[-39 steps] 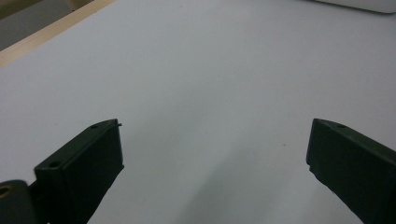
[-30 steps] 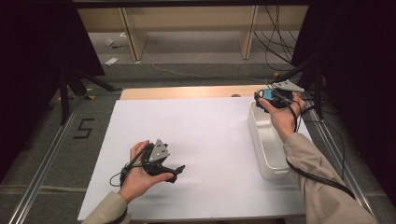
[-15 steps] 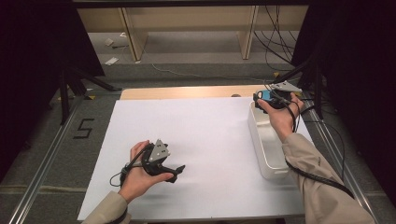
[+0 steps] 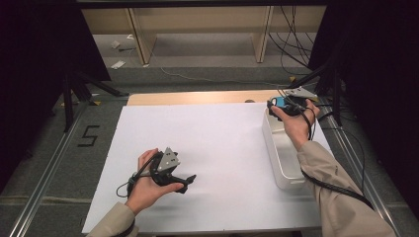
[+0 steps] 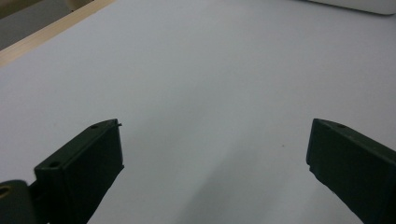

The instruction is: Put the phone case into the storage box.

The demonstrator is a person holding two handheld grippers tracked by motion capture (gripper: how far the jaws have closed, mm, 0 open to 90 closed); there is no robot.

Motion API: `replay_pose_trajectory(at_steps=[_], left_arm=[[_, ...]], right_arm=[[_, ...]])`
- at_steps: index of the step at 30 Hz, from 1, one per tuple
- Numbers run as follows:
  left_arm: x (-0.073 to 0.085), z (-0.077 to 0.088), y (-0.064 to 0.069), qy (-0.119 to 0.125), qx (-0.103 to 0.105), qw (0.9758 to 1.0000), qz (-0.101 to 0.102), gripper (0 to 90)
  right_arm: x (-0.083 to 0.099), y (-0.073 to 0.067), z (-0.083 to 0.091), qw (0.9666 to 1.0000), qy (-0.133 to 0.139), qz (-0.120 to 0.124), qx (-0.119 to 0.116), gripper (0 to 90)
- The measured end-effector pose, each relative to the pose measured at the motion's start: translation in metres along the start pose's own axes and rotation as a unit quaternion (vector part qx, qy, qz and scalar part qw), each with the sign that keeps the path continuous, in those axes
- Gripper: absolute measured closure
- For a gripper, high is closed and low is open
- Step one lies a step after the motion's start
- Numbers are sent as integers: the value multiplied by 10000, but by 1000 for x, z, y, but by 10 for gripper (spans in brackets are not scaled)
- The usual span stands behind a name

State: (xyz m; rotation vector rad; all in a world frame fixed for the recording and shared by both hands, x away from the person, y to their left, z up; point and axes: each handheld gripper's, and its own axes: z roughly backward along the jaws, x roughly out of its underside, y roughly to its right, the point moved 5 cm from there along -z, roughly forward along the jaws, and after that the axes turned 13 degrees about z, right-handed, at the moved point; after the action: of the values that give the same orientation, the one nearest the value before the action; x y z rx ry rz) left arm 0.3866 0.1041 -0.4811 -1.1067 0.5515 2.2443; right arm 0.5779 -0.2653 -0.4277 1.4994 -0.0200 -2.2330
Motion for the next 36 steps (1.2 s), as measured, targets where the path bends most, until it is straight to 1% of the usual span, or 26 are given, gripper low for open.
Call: replay_pose_trajectory(at_steps=[21, 29, 36], left_arm=[[0, 1, 0, -1, -3, 10000, -8, 29], [0, 1, 0, -3, -3, 10000, -8, 29], [0, 1, 0, -3, -4, 10000, -9, 29]], right_arm=[[10, -2, -8, 9998, -183, -39, -45, 177], [11, -1, -9, 9998, -174, -64, -38, 176], [11, -2, -11, 9999, -162, -3, -1, 165]])
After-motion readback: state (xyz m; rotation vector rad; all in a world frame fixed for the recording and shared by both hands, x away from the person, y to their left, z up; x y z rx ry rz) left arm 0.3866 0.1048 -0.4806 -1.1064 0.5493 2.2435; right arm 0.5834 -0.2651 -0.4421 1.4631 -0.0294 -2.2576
